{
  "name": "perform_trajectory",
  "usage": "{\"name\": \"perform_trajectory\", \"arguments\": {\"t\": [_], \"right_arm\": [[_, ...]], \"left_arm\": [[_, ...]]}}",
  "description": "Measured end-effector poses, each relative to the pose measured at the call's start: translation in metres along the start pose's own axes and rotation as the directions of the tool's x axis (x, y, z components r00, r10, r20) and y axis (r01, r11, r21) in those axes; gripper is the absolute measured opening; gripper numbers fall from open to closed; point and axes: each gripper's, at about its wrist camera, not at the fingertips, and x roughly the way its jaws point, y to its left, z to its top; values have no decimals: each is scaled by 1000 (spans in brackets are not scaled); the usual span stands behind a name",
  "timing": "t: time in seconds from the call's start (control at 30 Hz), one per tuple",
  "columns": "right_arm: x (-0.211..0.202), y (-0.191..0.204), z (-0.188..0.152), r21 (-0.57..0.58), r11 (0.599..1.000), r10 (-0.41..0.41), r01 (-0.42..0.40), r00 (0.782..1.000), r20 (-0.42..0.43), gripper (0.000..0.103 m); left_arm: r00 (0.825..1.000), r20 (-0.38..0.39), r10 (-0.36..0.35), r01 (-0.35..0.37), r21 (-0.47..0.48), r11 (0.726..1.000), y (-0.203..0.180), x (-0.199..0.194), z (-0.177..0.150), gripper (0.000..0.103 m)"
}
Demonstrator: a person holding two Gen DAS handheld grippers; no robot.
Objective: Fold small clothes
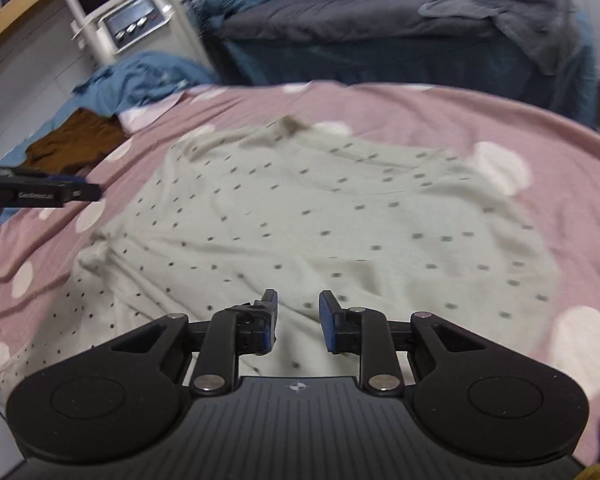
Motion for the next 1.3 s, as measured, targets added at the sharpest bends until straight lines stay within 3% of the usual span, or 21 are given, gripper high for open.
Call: {"name": "perform_trajectory", "arguments": {"t": [0.07,0.13,0.23,0.27,0.3,0.33,0.43,0.57,0.67,0.77,0.83,0.97,1.03,1.1,1.17,1.3], "right_arm": [[21,0,1,3,1000,1,-1,998,-55,40],[37,-6,4,0,998,-62,63,993,-95,33],[39,-29,17,49,991,-125,127,991,-51,30],[38,-35,22,64,983,-172,175,984,-41,33],[35,-41,25,76,972,-222,224,975,-27,47],[31,-47,28,97,962,-255,255,967,-18,49],[5,-58,26,170,969,-192,181,980,45,49],[-49,-40,1,119,985,-144,127,978,150,62],[-84,-28,-31,106,993,-74,59,987,145,64],[-109,-7,-73,77,996,-41,34,996,84,73],[-118,10,-105,54,998,-32,30,999,25,81],[-137,30,-158,61,998,-17,23,996,-92,82],[-145,36,-176,68,997,-21,30,991,-132,82],[-153,39,-191,74,997,-24,36,988,-155,82],[-159,38,-205,94,994,-34,52,984,-177,82],[-170,32,-226,157,985,-40,72,979,-200,82]], "left_arm": [[999,-53,-5,9,65,998,-21,22,-3,38],[994,-110,11,1,114,994,-32,42,-7,38],[992,-123,20,-5,121,993,-29,53,-12,47],[992,-121,30,-15,121,993,-26,54,-14,56],[993,-116,37,-23,124,992,-23,54,-15,61],[993,-115,40,-25,127,992,-21,54,-15,62],[994,-99,42,-30,128,991,-12,43,-16,63],[998,-12,61,-58,173,983,1,12,-28,84],[997,18,72,-74,199,977,8,-17,-49,93],[999,20,26,-28,152,988,23,-47,-83,99],[1000,-3,-15,15,104,994,36,-64,-109,99],[996,-78,-46,51,61,997,56,-94,-163,96],[995,-95,-44,51,68,996,64,-108,-189,88],[989,-140,-55,61,33,998,72,-118,-211,74],[980,-182,-79,76,-19,997,79,-123,-227,66],[982,-188,-22,16,-30,999,82,-127,-244,65]]}}
